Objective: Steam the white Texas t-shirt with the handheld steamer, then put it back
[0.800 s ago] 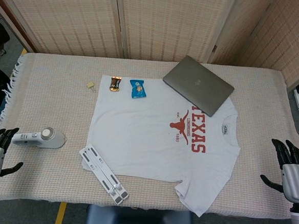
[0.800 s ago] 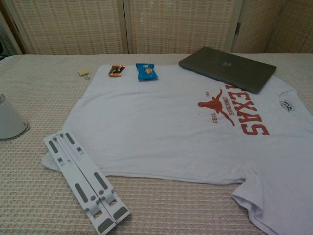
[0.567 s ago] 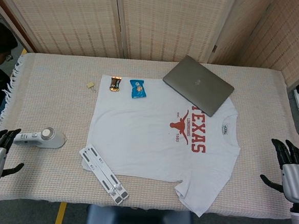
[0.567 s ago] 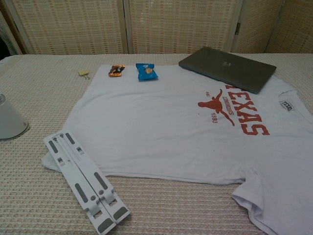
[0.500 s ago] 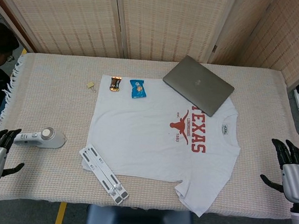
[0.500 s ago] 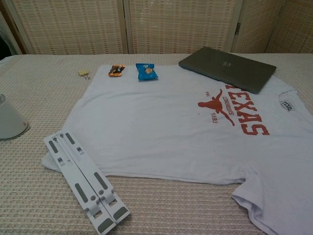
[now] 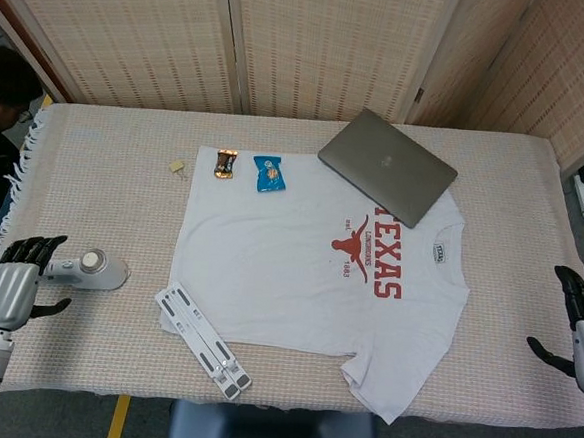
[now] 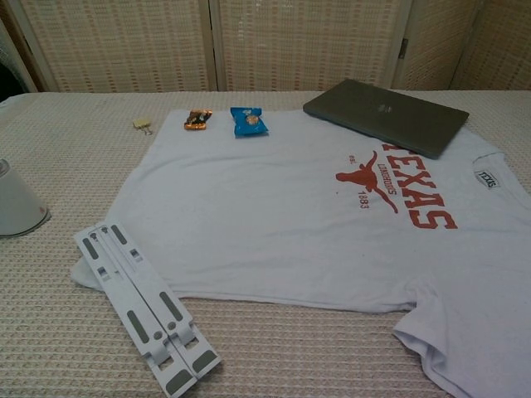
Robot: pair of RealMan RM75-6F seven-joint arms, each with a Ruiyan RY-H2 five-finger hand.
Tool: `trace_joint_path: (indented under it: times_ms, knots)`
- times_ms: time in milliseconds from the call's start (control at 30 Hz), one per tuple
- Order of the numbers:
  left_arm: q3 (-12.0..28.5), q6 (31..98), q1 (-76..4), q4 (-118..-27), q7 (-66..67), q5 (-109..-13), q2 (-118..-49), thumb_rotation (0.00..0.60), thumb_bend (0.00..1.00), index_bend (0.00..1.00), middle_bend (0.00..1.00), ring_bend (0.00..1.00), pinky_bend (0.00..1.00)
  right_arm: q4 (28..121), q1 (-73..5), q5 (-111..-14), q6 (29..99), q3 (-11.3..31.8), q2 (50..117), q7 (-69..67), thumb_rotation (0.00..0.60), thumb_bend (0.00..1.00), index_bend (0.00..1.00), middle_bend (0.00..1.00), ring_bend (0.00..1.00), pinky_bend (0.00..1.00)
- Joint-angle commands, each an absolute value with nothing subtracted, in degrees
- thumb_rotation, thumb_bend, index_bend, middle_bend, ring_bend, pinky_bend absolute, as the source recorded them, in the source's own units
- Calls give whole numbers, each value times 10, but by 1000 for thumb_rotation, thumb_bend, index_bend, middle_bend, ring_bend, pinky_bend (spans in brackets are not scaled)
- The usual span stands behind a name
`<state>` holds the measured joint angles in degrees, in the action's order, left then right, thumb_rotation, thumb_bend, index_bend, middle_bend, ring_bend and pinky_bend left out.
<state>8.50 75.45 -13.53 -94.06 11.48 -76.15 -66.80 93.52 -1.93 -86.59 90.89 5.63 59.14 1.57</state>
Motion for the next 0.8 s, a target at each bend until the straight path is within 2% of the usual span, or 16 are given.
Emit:
trace_joint_path:
  times_ms: [33, 267, 500, 800]
  knots:
    - [99, 723, -159, -916, 132, -722, -693, 600, 115, 188, 250, 176, 186, 939, -16, -862, 911, 57, 587, 17, 600, 0, 0, 97, 21, 106]
    - [106, 694, -179, -854, 153, -669, -738, 600, 168, 211, 260, 189, 195, 940, -17, -855, 895, 52, 589, 13, 600, 0, 0, 97, 23, 106]
    - [111, 672, -190, -779, 148, -636, -771, 600, 268, 260, 306, 217, 213, 942, -19, -856, 891, 53, 591, 15, 600, 0, 0, 97, 25, 106]
    - [105, 634, -197, -708, 132, -612, -798, 600, 284, 276, 317, 226, 216, 946, -21, -856, 888, 53, 591, 16, 600, 0, 0, 97, 25, 106]
